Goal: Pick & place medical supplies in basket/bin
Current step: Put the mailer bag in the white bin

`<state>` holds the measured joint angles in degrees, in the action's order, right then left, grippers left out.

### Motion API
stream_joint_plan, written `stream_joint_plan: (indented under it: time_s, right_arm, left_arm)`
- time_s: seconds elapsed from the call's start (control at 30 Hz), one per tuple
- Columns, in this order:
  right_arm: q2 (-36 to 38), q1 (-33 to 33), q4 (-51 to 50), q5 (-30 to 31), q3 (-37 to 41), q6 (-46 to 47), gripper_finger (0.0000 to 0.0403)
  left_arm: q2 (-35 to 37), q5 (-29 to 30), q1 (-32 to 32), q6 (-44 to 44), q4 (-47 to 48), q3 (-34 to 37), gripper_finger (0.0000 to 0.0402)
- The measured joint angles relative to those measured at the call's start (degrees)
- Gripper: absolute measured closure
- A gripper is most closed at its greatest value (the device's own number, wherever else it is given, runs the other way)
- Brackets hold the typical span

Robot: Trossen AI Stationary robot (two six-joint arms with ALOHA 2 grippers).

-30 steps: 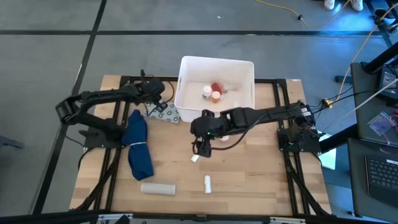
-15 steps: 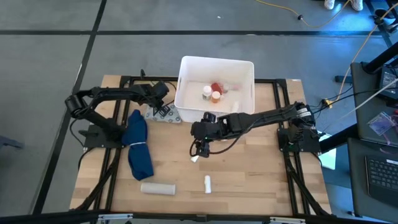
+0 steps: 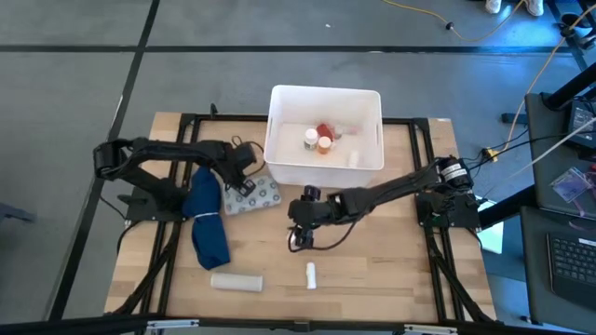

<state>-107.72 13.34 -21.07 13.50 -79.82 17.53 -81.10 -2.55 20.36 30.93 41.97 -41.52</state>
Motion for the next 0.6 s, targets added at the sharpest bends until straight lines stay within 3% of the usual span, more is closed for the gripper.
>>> stream_joint_plan:
  time_s: [0.23,0.6]
  right_arm:
    - [0.00,-0.02,14.35,-0.01,6.33,-10.50,0.0120]
    - [-0.40,1.91,21.51,-0.08,10.95,-30.12,0.0120]
  left_arm:
    - [-0.07,-1.84,-10.30,13.36,-1.89,0.07,0.0399]
    - [-0.14,-2.77,-18.33,27.88,-6.33,0.11,0.0400]
